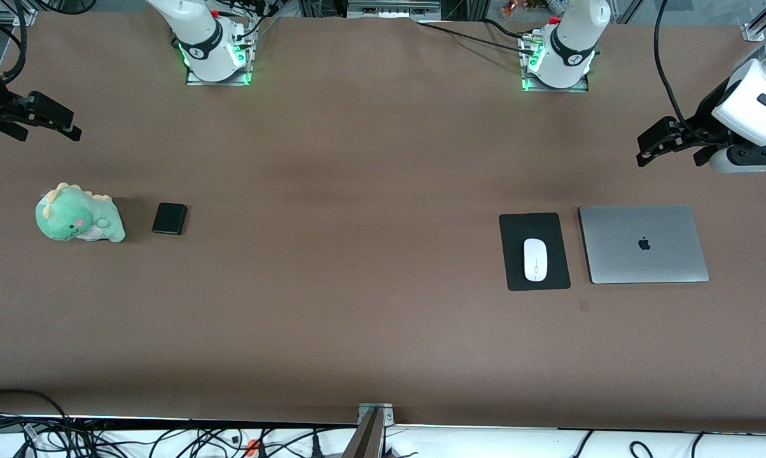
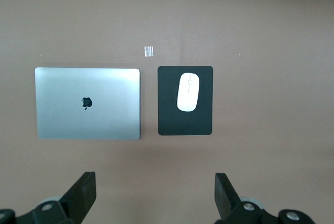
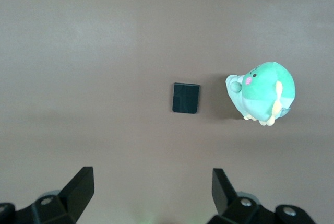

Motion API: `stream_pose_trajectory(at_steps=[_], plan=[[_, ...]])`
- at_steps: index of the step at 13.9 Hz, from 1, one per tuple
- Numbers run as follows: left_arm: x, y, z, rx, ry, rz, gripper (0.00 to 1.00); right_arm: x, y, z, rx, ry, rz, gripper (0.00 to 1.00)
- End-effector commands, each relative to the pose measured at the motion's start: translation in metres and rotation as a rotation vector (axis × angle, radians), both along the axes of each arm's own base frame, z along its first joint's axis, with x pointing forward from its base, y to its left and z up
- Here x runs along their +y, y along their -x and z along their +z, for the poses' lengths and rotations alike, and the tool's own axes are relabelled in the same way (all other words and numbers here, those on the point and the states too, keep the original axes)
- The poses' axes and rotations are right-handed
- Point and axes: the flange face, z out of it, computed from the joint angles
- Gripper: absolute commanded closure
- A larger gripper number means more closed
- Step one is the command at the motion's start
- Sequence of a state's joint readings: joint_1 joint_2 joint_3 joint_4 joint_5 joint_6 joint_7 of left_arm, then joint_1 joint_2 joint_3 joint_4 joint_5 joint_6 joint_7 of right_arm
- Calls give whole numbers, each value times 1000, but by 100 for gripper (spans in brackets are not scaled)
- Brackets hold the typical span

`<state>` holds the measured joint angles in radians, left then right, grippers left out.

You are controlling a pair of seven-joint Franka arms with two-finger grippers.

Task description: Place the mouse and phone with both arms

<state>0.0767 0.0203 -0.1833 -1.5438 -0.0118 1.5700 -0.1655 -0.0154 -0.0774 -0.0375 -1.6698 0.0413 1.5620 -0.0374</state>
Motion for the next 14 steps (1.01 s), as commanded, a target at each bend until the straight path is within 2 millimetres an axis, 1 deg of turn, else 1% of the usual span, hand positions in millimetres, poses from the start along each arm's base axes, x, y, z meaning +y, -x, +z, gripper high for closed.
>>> stream_pose_trajectory(at_steps=[1, 3, 6, 14], plan=[[1, 2, 8, -2, -15, -2, 0, 2, 2, 9, 5, 17, -11, 0], [0, 2, 8, -2, -15, -2, 0, 2, 5, 8, 31, 16, -10, 0], [0, 2, 7, 0, -13, -4, 0, 6, 8, 18, 37, 25, -54, 0], [2, 1, 6, 1, -13, -4, 0, 7, 7, 15, 50, 30, -54, 0]])
